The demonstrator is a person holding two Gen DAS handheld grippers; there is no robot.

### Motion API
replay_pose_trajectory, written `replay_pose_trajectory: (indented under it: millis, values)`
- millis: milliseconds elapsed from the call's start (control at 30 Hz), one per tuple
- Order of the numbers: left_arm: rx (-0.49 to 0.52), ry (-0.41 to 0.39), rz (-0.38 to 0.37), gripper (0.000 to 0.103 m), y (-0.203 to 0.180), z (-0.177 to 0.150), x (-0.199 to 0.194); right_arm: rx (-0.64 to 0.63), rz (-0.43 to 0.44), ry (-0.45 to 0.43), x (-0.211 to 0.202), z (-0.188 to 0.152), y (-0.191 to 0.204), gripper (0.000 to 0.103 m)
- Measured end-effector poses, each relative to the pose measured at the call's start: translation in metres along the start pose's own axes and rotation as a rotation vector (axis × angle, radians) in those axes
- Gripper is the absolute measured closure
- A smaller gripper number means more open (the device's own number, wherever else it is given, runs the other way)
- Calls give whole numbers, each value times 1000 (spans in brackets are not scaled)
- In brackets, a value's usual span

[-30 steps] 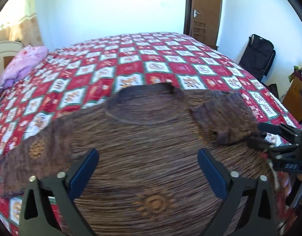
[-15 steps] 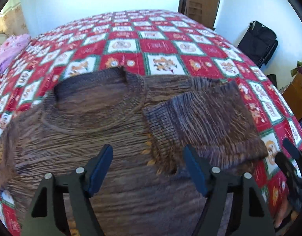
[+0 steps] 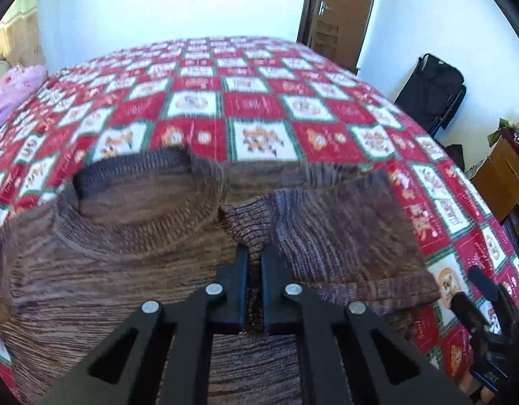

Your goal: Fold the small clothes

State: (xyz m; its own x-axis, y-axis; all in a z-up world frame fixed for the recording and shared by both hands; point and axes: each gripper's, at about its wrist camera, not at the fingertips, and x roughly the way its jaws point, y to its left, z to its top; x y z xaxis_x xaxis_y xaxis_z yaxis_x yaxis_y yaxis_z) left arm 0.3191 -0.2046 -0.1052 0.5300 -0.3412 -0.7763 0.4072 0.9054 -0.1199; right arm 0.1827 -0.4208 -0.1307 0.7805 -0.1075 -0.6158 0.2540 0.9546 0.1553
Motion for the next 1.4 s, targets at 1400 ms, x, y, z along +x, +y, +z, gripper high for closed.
replay_pose_trajectory:
  millis: [1400]
  values:
    - [19,35,180,57,90,-53,-16,-207,186,198,57,34,95,22]
